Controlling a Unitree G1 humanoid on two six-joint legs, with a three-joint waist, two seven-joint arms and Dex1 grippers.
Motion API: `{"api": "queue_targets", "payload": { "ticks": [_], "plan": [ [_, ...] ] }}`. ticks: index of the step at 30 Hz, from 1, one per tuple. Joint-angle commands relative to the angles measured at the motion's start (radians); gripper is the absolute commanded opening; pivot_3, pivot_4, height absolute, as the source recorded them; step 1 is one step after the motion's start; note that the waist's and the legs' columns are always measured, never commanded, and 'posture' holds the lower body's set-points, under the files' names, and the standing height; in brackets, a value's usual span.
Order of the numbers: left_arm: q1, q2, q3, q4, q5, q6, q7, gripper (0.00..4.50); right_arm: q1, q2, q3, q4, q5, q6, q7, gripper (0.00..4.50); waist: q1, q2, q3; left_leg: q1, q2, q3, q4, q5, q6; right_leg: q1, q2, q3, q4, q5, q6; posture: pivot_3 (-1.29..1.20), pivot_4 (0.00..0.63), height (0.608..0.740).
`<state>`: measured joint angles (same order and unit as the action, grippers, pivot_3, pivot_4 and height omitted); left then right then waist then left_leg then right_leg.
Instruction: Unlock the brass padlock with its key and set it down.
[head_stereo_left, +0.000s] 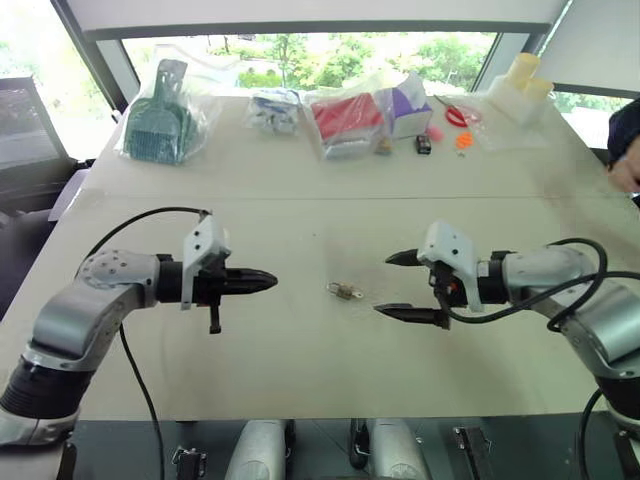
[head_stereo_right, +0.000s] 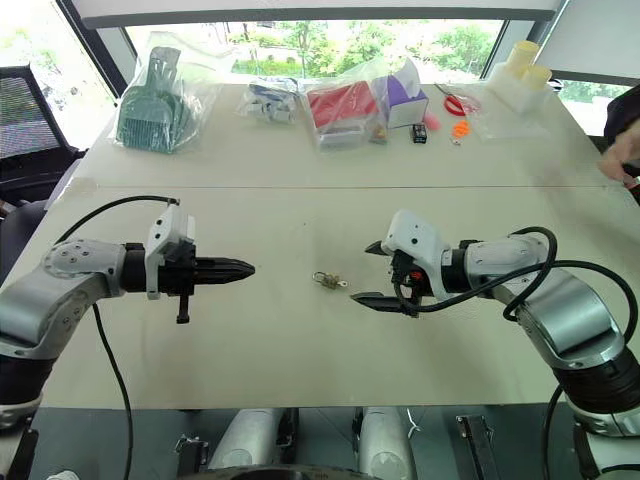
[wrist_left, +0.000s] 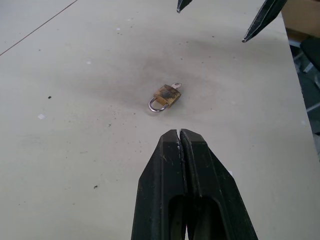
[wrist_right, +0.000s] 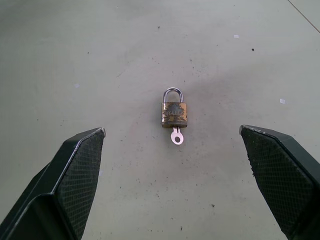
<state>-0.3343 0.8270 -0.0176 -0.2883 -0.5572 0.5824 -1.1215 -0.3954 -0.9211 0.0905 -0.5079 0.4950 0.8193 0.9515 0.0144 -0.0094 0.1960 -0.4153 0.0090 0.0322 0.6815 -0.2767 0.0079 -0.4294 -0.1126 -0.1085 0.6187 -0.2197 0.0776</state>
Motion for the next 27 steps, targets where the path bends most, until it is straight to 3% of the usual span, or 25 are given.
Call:
{"api": "queue_targets", "payload": {
  "ticks": [1, 27],
  "plan": [
    [-0.030, -0.001, 0.000, 0.005, 0.007, -0.032, -0.025, 0.00, 0.001, -0.021, -0.042, -0.034, 0.006, -0.009, 0.002, 4.48, 0.000, 0.000, 0.000, 0.000, 0.000, 0.000, 0.000, 0.000, 0.000, 0.000, 0.000, 0.000, 0.000, 0.000, 0.000, 0.00, 0.150, 0.740],
    [-0.113, -0.125, -0.134, 0.132, 0.184, -0.219, -0.038, 0.00, 0.056, -0.029, -0.062, -0.060, -0.020, -0.048, -0.063, 4.48, 0.000, 0.000, 0.000, 0.000, 0.000, 0.000, 0.001, 0.000, 0.000, 0.000, 0.000, 0.000, 0.001, 0.002, 0.002, 0.00, 0.150, 0.740]
  ]
}}
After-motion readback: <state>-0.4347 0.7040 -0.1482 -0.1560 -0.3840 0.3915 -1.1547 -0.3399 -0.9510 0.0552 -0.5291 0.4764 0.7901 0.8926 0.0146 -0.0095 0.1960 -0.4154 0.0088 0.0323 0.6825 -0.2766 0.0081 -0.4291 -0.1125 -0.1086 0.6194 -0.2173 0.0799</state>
